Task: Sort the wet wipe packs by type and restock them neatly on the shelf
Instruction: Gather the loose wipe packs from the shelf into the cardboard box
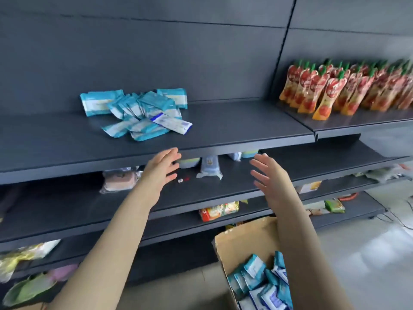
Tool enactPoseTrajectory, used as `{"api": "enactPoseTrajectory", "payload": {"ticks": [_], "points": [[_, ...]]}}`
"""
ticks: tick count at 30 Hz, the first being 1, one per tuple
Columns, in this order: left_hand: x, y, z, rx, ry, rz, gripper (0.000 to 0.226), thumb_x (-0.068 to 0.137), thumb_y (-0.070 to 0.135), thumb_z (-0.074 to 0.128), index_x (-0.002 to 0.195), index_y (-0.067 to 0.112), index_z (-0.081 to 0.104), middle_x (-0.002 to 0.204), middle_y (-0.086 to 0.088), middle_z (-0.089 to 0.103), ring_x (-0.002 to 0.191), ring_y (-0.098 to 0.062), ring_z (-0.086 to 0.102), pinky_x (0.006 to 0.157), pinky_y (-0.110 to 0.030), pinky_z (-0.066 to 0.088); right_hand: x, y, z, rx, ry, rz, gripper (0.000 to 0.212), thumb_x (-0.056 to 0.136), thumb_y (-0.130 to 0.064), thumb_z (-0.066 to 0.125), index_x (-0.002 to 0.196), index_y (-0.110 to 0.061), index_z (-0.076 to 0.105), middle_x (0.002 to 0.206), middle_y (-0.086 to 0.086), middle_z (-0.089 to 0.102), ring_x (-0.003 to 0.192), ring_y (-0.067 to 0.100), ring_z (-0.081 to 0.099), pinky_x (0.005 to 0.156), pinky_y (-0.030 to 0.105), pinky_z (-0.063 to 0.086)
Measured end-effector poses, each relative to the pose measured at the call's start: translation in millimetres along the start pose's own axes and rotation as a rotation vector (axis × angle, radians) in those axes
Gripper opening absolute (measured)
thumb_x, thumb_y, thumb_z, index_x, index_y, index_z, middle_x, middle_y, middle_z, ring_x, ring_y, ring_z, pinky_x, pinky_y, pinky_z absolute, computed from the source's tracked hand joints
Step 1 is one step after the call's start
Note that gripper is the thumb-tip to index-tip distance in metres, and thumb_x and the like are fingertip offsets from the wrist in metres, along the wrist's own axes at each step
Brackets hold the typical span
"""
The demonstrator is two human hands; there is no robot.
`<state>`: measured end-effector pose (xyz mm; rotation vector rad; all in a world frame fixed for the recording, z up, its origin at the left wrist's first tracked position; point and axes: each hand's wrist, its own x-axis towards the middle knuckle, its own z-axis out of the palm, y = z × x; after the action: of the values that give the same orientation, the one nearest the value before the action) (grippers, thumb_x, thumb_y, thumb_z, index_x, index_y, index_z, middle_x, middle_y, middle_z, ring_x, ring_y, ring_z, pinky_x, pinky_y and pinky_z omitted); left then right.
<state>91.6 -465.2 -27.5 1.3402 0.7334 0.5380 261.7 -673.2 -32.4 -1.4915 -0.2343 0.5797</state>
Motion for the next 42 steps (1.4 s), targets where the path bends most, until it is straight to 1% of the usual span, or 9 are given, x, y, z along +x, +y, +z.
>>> {"api": "enactPoseTrajectory", "payload": {"ticks": [4,6,15,21,25,29,34,39,42], "points": [[-0.3,27.6,-78.8,0.014,0.075,0.048,0.035,0.097,0.043,0.057,0.128,0.027,0.058,0.126,0.010,0.064,0.119,-0.016,0.059,0.095,-0.032,0.048,-4.5,-22.4,86.0,-0.028,-0.063,-0.076,0.033,0.100,-0.042,0.049,0.127,-0.025,0.058,0.127,-0.008,0.062,0.122,0.022,0.055,0.103,0.039,0.042],[3.6,37.5,-118.6,0.046,0.113,0.073,0.027,0.097,0.045,0.056,0.120,0.032,0.060,0.125,0.012,0.064,0.120,-0.016,0.058,0.104,-0.038,0.045,-6.5,-28.3,124.5,-0.033,-0.089,-0.105,0.035,0.100,-0.043,0.050,0.128,-0.025,0.059,0.126,-0.009,0.063,0.120,0.021,0.057,0.096,0.036,0.042],[38.9,58.1,-216.1,0.219,0.192,0.119,0.038,0.095,0.054,0.052,0.127,0.036,0.058,0.130,0.013,0.060,0.120,-0.011,0.054,0.110,-0.040,0.041,16.3,-36.0,231.5,-0.155,-0.100,-0.107,0.046,0.099,-0.054,0.045,0.131,-0.024,0.059,0.129,-0.007,0.063,0.125,0.021,0.054,0.113,0.046,0.039],[100.3,60.0,-221.9,0.278,0.183,0.109,0.033,0.096,0.051,0.052,0.127,0.038,0.057,0.128,0.019,0.054,0.120,-0.006,0.050,0.102,-0.028,0.038,76.0,-34.7,257.7,-0.231,-0.093,-0.094,0.048,0.099,-0.057,0.042,0.130,-0.025,0.058,0.123,-0.010,0.063,0.123,0.019,0.053,0.107,0.040,0.039],[159.5,69.3,-215.9,0.293,0.174,0.144,0.039,0.098,0.047,0.052,0.135,0.033,0.053,0.130,0.019,0.050,0.115,-0.001,0.045,0.097,-0.024,0.033,141.8,-38.5,268.9,-0.253,-0.079,-0.098,0.047,0.096,-0.056,0.050,0.130,-0.023,0.058,0.123,-0.010,0.063,0.121,0.017,0.055,0.109,0.044,0.040],[227.8,75.8,-209.5,0.307,0.231,0.148,0.052,0.095,0.049,0.056,0.142,0.033,0.045,0.148,0.013,0.043,0.123,-0.001,0.042,0.098,-0.025,0.031,210.6,-45.5,282.8,-0.338,-0.130,-0.177,0.037,0.097,-0.046,0.056,0.128,-0.026,0.059,0.128,-0.010,0.060,0.115,0.011,0.054,0.091,0.031,0.042],[284.2,70.5,-193.0,0.319,0.295,0.074,0.068,0.088,0.055,0.063,0.147,0.033,0.038,0.153,0.008,0.034,0.132,-0.009,0.037,0.100,-0.028,0.032,291.4,-45.1,310.5,-0.591,-0.183,-0.219,0.065,0.087,-0.056,0.065,0.140,-0.020,0.051,0.135,0.000,0.058,0.117,0.020,0.057,0.089,0.034,0.048],[319.7,71.9,-193.2,0.388,0.344,0.055,0.075,0.079,0.051,0.076,0.143,0.027,0.044,0.149,0.008,0.040,0.133,-0.014,0.040,0.097,-0.027,0.033,331.2,-36.7,326.6,-0.703,-0.123,-0.258,0.070,0.078,-0.047,0.080,0.136,-0.023,0.050,0.109,-0.007,0.061,0.111,0.024,0.058,0.093,0.045,0.052],[334.8,79.7,-197.7,0.465,0.332,0.006,0.077,0.072,0.052,0.081,0.136,0.020,0.053,0.138,0.008,0.051,0.126,-0.015,0.049,0.094,-0.026,0.039,338.9,-34.9,329.9,-0.538,-0.183,-0.189,0.065,0.081,-0.028,0.081,0.137,-0.022,0.047,0.108,-0.002,0.060,0.088,0.012,0.061,0.067,0.024,0.051]]}}
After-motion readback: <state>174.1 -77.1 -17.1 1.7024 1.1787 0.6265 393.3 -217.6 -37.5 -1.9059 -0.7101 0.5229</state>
